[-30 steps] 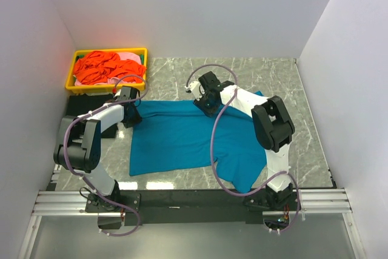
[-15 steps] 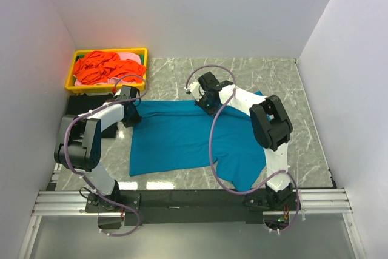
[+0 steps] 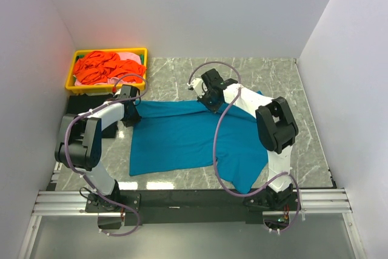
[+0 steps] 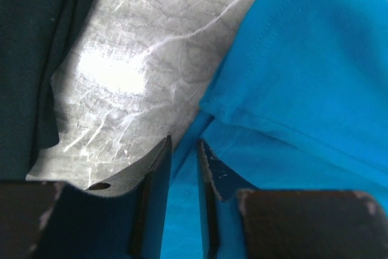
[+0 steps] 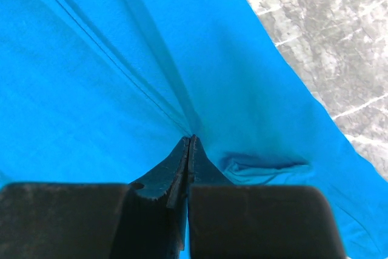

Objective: Fold and stack the t-shirts
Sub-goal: Fold the tshirt

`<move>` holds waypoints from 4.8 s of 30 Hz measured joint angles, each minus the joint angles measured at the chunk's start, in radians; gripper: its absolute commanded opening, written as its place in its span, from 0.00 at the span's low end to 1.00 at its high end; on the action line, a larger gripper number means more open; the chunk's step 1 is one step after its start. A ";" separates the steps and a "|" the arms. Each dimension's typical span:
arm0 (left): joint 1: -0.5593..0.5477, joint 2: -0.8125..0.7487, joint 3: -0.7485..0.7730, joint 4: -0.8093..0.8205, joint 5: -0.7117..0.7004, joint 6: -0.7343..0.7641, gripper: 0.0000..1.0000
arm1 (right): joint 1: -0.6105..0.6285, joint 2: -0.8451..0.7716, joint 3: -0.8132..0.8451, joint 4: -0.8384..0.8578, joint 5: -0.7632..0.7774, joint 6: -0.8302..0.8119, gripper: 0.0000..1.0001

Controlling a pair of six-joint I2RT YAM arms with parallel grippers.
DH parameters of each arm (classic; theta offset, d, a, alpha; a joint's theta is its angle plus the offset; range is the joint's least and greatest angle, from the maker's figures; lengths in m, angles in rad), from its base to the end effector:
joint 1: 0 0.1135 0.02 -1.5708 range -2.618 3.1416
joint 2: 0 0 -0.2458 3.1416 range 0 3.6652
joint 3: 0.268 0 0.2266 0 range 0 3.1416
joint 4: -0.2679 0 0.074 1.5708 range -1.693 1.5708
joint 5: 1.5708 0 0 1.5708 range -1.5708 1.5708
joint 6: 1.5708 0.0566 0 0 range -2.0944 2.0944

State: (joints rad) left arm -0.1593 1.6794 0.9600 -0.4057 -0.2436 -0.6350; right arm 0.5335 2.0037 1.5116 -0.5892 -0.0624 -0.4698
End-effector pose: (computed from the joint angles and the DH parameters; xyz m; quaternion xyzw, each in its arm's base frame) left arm 0.3044 -0.0351 0.1427 -0.2542 0.9345 0.0244 0.2482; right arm 0.3473 0.2092 0.1711 -0.4729 0.8466 0.0380 0.2412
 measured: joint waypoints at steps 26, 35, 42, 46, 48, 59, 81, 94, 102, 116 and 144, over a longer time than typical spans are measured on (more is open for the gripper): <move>0.051 -0.090 -0.026 0.056 0.096 -0.058 0.53 | -0.015 -0.011 -0.060 0.028 -0.009 -0.001 0.00; 0.051 -0.006 0.022 0.111 0.169 -0.088 0.39 | -0.016 -0.011 -0.060 0.029 -0.010 -0.001 0.00; 0.051 0.040 0.035 0.110 0.169 -0.112 0.27 | -0.016 -0.011 -0.060 0.029 -0.010 -0.001 0.00; 0.051 0.040 0.035 0.109 0.155 -0.135 0.11 | -0.017 -0.011 -0.060 0.029 -0.010 -0.001 0.00; 0.051 0.032 0.029 0.110 0.147 -0.146 0.06 | -0.017 -0.011 -0.060 0.029 -0.010 -0.001 0.00; 0.051 -0.042 0.004 0.109 0.119 -0.182 0.07 | -0.017 -0.011 -0.059 0.029 -0.010 -0.001 0.03; 0.016 -0.164 0.032 0.045 0.024 -0.169 0.60 | -0.358 -0.227 -0.166 0.238 -0.148 0.336 0.46; -0.050 0.041 0.137 0.108 0.015 -0.024 0.58 | -0.719 -0.179 -0.274 0.424 -0.274 0.791 0.46; -0.050 0.097 0.157 0.117 0.017 0.013 0.54 | -0.735 -0.050 -0.266 0.500 -0.360 0.932 0.46; -0.036 0.138 0.157 0.139 0.010 0.026 0.51 | -0.759 0.060 -0.234 0.595 -0.424 1.081 0.45; -0.006 0.201 0.221 0.108 -0.010 0.000 0.45 | -0.842 0.044 -0.347 0.728 -0.408 1.255 0.04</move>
State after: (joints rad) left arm -0.1650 1.8809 1.1809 -0.2977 -0.2531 -0.6350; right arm -0.3084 2.0476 1.1648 0.1390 -0.4706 0.7849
